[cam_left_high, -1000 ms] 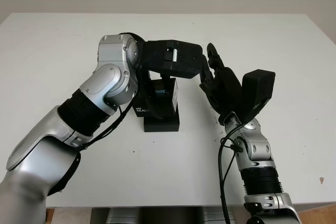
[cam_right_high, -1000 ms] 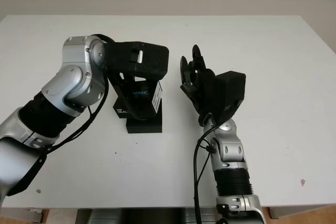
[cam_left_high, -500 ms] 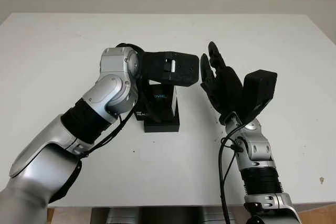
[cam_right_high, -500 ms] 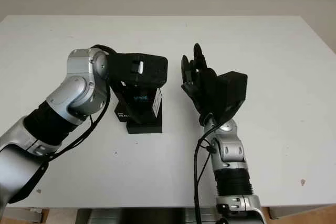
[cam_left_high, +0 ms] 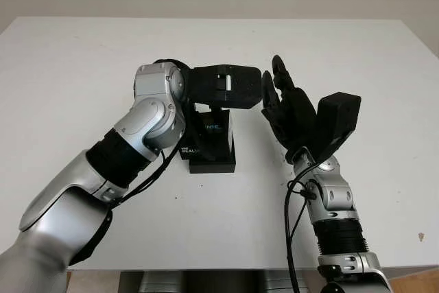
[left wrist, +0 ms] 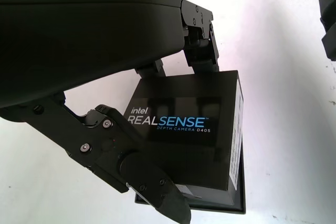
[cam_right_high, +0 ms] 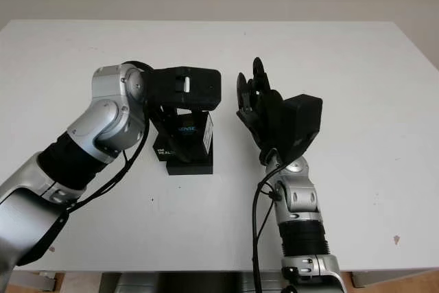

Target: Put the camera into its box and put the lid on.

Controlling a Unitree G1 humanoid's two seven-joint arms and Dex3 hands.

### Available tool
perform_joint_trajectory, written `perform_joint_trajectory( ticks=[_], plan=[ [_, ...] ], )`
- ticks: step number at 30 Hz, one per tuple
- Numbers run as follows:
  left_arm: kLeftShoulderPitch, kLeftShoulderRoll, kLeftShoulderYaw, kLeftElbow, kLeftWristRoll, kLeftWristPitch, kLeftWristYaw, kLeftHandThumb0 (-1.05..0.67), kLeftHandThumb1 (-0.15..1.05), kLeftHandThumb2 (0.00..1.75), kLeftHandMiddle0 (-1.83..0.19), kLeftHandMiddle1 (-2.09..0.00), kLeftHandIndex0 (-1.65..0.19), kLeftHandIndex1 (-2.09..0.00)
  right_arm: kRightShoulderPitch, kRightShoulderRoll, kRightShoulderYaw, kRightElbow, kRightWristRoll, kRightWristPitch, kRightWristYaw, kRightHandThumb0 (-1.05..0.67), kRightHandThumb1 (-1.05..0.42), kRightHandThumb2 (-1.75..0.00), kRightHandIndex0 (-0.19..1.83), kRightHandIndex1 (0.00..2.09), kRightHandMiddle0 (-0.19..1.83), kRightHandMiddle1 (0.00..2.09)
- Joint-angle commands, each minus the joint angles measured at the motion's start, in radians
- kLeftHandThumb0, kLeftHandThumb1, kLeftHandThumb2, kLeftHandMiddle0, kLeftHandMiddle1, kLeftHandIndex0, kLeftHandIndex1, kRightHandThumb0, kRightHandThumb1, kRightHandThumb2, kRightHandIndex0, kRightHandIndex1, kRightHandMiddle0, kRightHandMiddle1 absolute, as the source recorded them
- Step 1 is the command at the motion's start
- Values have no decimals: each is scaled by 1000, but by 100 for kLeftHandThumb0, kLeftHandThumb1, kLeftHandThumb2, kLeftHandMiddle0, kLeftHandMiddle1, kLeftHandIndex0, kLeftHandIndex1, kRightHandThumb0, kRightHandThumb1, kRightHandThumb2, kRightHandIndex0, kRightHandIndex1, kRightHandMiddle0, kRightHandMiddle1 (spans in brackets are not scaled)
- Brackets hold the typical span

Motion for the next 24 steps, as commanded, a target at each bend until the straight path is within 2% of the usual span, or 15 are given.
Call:
perform_joint_trajectory(
  ticks=[1,4,9,15,17,19,21,23,24],
  plan=[
    [-9,-14,-26,11,-3,19,-20,-15,105,16,-52,-163,-22,-150,-20,6,-6,3,5,-1,-3,-62,-105,-62,-16,5,-15,6],
    [-17,-16,-38,15,-6,45,-37,-14,105,18,-53,-167,-21,-145,-26,4,-5,21,6,-19,3,-62,-105,-63,-16,5,-15,5],
    [-21,-21,-41,23,-32,58,-47,-15,104,20,-58,-180,-32,-150,-37,8,-2,45,3,-43,4,-62,-105,-63,-15,6,-14,6],
    [-27,-27,-48,18,-50,108,-33,-15,103,21,-60,-182,-27,-155,-42,12,1,68,-1,-69,2,-63,-105,-61,-15,6,-14,5],
    [-27,-45,-41,15,-55,162,-15,-16,103,18,-57,-198,-2,-162,-42,13,3,71,-2,-80,3,-63,-105,-61,-16,5,-15,5],
    [-23,-63,-26,10,-72,214,8,-17,103,17,-53,-205,12,-154,-43,15,2,75,0,-86,4,-63,-105,-61,-16,5,-15,5],
    [-21,-73,-16,10,-96,255,32,-17,104,14,-49,-201,13,-157,-45,16,1,81,0,-90,4,-63,-105,-61,-16,5,-16,5],
    [-19,-86,-3,10,-121,299,68,-22,105,14,-41,-181,-1,-162,-49,19,0,90,0,-95,2,-63,-105,-61,-16,5,-16,5],
    [-17,-92,2,6,-135,318,87,-24,105,14,-39,-176,-2,-162,-52,20,-1,94,0,-98,1,-63,-105,-62,-16,5,-15,5]
  ],
)
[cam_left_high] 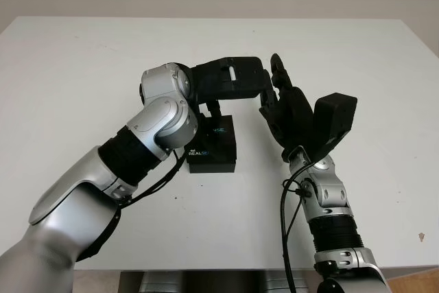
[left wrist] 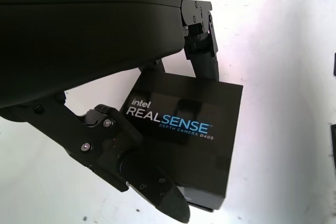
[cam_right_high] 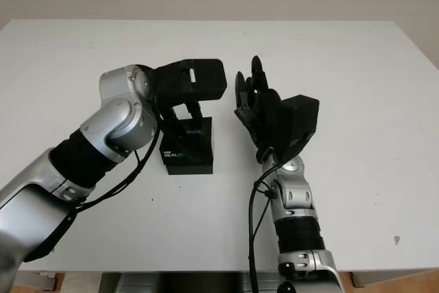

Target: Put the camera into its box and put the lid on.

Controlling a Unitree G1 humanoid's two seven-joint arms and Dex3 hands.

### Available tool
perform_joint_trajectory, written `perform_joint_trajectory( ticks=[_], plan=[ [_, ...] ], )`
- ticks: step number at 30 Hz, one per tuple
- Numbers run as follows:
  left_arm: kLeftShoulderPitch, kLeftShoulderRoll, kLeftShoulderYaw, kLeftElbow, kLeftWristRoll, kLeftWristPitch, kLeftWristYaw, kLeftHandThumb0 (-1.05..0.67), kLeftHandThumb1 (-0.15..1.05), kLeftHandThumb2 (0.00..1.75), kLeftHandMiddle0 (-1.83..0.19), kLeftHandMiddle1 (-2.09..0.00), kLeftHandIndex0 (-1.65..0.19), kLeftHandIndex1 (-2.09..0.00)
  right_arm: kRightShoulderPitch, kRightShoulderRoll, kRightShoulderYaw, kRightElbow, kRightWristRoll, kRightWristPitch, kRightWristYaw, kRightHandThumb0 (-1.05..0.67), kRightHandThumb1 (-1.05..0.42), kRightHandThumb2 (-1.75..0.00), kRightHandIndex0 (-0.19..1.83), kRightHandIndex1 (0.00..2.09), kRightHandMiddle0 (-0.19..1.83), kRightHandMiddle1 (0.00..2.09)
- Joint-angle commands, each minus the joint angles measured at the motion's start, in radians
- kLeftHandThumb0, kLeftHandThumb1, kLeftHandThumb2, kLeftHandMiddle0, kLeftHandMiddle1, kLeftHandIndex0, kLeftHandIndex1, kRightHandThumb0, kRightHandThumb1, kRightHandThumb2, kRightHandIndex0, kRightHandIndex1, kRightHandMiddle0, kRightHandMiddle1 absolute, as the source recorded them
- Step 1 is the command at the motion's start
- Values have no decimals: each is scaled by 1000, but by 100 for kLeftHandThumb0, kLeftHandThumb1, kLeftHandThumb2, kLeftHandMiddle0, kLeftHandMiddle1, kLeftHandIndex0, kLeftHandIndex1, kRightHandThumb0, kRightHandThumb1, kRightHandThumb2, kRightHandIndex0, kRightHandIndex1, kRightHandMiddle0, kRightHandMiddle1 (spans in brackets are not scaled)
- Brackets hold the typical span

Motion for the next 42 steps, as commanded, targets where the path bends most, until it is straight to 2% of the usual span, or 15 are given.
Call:
perform_joint_trajectory(
  ticks=[1,6,9,15,17,19,21,23,24,27,29,30,32,35,42],
  plan=[
    [5,-34,12,-17,-32,36,24,-27,105,14,-35,-171,5,-159,-20,9,-3,12,0,-17,-4,-63,-105,-62,-15,6,-15,5],
    [-13,-41,-19,-30,-90,115,85,-28,105,14,-26,-169,18,-113,-26,17,-1,24,-4,-28,-13,-62,-105,-61,-15,6,-15,6],
    [-6,-37,-37,-64,-122,130,115,-27,105,14,-31,-177,19,-147,-26,19,2,28,-6,-36,-14,-62,-105,-61,-15,6,-15,6],
    [-5,23,-91,-132,-187,104,126,-28,105,15,-38,-183,19,-168,-25,29,0,28,-7,-37,-32,-64,-105,-59,-14,6,-13,6],
    [-11,87,-162,-166,-184,7,85,-34,105,15,-37,-172,10,-173,-24,26,0,31,-8,-42,-29,-65,-105,-59,-14,6,-13,6],
    [-7,142,-210,-203,-175,-104,44,-43,105,20,-27,-201,1,-198,-22,24,1,28,-8,-40,-25,-63,-105,-60,-14,6,-14,6],
    [-1,175,-226,-247,-169,-148,11,-44,105,21,-19,-207,1,-207,-21,22,-1,29,-8,-41,-22,-63,-105,-60,-14,6,-14,5],
    [8,204,-245,-294,-147,-182,-9,-50,105,23,4,-209,15,-206,-22,19,-2,32,-9,-43,-21,-64,-105,-60,-14,6,-13,6],
    [15,215,-255,-319,-131,-193,-14,-53,105,21,3,-200,7,-208,-22,18,-1,33,-10,-46,-19,-64,-105,-60,-14,6,-13,6],
    [44,235,-266,-389,-92,-198,-23,-56,105,18,12,-155,18,-113,-22,13,-4,32,-10,-44,-16,-63,-105,-61,-14,6,-14,5],
    [63,252,-275,-432,-69,-218,-35,-58,105,20,12,-144,18,-43,-21,9,-5,29,-11,-41,-14,-63,-105,-61,-14,5,-14,5],
    [68,261,-283,-450,-55,-226,-49,-58,105,22,16,-140,17,-32,-21,8,-6,28,-11,-39,-14,-63,-105,-61,-15,5,-14,5],
    [78,269,-295,-475,-29,-230,-74,-61,105,25,18,-58,19,-13,-21,7,-6,26,-13,-37,-15,-63,-105,-61,-15,5,-14,5],
    [97,257,-280,-497,-10,-211,-94,-61,105,29,19,-8,19,-1,-24,4,-7,28,-16,-36,-16,-63,-105,-61,-14,6,-13,6],
    [136,231,-250,-500,25,-225,-81,-61,105,31,19,0,19,0,-27,-4,-5,23,-19,-24,-10,-65,-105,-61,-14,5,-13,6]
  ],
)
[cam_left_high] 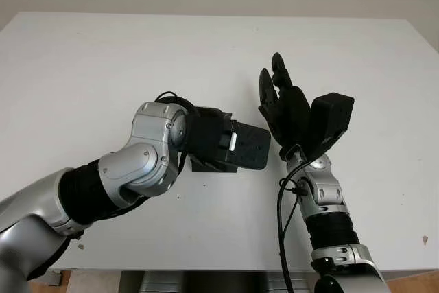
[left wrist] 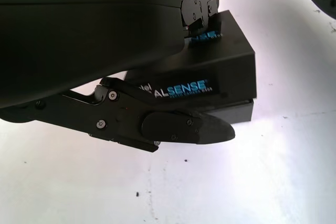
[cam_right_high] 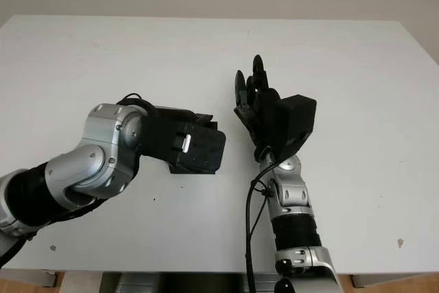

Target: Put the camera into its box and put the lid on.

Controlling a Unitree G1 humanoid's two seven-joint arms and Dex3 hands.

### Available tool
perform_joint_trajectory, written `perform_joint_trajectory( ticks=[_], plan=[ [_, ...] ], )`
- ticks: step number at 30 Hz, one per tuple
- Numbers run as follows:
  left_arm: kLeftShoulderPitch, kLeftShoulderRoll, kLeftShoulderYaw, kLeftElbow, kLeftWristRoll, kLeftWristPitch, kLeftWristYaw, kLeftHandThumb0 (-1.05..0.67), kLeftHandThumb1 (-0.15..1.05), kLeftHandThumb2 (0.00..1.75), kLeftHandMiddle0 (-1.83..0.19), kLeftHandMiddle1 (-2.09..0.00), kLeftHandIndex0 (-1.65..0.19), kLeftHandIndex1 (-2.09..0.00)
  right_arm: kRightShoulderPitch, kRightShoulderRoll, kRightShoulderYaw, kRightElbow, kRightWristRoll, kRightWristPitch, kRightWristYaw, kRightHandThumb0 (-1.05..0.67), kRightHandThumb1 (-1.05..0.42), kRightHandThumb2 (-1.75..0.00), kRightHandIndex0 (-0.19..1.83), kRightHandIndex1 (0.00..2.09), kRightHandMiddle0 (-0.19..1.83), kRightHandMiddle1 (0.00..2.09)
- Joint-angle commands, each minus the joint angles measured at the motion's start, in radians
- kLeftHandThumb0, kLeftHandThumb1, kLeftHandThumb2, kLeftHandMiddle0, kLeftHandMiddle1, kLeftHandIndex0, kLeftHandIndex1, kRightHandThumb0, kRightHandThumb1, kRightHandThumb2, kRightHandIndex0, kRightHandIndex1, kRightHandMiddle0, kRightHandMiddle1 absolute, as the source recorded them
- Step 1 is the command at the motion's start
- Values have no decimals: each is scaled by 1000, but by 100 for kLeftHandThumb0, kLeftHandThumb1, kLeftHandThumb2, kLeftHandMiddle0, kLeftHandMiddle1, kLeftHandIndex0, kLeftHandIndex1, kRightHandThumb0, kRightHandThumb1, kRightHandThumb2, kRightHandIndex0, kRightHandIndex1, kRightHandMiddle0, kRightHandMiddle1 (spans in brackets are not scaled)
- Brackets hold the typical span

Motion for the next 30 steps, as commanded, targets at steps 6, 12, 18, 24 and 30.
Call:
perform_joint_trajectory(
  ticks=[6,12,18,24,30],
  plan=[
    [38,-54,36,-1,21,-17,6,-60,105,27,3,-11,16,-1,-8,-16,-2,-27,-2,26,6,-65,-105,-60,-15,5,-14,5],
    [56,-78,78,3,5,-13,0,-58,105,28,17,-20,19,0,1,-22,-4,-36,-2,30,11,-65,-105,-60,-15,5,-13,5],
    [85,-92,130,-52,-10,44,7,-57,105,28,19,0,19,0,0,-27,-5,-34,-2,28,15,-63,-105,-61,-15,5,-13,6],
    [149,-69,212,-141,-29,47,57,-56,105,30,19,0,19,0,-1,-30,-9,-29,-2,24,19,-64,-105,-60,-14,6,-13,6],
    [246,-66,360,-184,-104,-8,153,-60,105,42,19,0,19,0,3,-38,-11,-22,-9,10,26,-65,-105,-59,-14,6,-12,6]
  ],
)
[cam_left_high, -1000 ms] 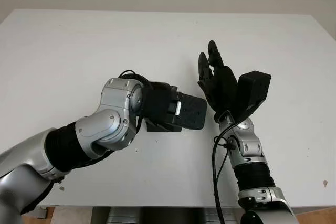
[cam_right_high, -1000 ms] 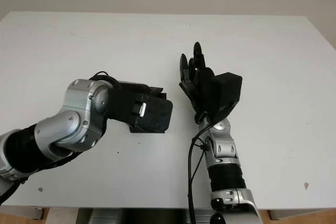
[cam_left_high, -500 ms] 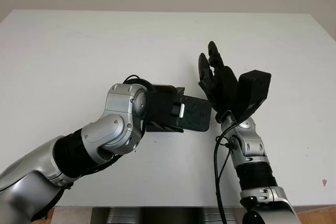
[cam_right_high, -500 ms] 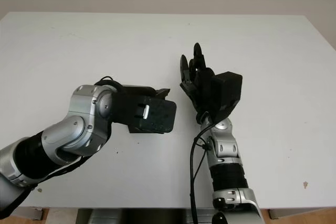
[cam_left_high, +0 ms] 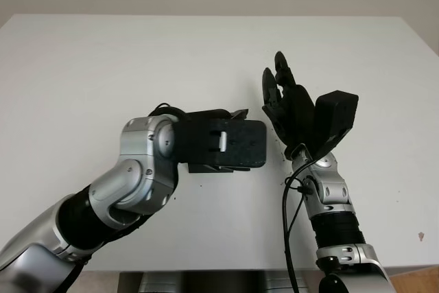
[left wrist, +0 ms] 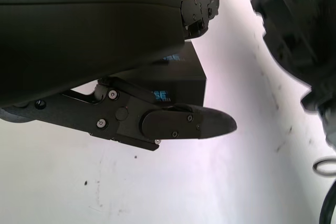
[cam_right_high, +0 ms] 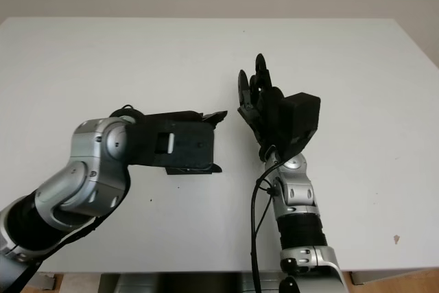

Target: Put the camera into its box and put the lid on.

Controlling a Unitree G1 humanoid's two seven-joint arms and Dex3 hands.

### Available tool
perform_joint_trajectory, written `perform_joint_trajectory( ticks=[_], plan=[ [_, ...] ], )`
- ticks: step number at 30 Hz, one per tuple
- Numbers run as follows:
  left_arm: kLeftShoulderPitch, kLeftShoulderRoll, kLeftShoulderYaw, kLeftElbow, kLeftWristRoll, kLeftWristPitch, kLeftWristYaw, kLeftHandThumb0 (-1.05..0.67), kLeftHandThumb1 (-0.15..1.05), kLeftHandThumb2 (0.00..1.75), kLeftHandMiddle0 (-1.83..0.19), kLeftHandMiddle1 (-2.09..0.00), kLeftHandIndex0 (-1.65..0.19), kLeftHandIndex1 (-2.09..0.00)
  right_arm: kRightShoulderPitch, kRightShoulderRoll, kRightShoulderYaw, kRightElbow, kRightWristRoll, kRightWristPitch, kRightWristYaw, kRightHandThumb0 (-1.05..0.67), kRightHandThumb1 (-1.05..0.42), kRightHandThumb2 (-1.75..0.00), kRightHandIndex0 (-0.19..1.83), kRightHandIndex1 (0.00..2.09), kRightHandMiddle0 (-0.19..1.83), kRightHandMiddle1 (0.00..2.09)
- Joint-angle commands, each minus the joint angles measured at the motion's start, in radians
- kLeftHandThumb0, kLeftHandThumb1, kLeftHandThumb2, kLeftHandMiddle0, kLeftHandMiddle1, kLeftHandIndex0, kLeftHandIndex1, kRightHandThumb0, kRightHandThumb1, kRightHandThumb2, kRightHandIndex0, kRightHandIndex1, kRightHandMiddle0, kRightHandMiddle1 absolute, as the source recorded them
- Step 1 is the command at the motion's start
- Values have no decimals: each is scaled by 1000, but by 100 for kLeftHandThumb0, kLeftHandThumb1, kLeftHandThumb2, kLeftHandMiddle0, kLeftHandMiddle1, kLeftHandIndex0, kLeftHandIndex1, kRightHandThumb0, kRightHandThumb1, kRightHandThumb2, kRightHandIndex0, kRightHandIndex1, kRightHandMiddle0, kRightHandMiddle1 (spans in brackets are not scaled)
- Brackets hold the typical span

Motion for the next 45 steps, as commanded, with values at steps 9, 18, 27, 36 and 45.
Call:
perform_joint_trajectory(
  ticks=[9,18,27,36,45],
  plan=[
    [241,-47,254,-47,-164,-177,249,-63,105,51,19,0,19,0,15,-25,-6,-37,5,17,20,-63,-105,-61,-15,5,-14,5],
    [267,14,324,131,-145,-581,490,-66,105,48,19,0,19,0,34,-37,-9,-66,4,34,19,-65,-105,-60,-15,5,-14,6],
    [189,62,379,406,-280,-880,451,-71,105,54,19,0,19,0,64,-46,-5,-115,3,67,19,-61,-105,-63,-15,5,-14,6],
    [159,110,335,490,-233,-1052,395,-71,105,54,19,0,19,0,69,-54,-3,-126,0,86,20,-61,-105,-62,-16,5,-14,5],
    [-82,70,326,740,-353,-958,172,-91,105,28,7,-6,11,-6,74,-52,-5,-117,3,97,26,-61,-105,-61,-16,5,-15,5]
  ],
)
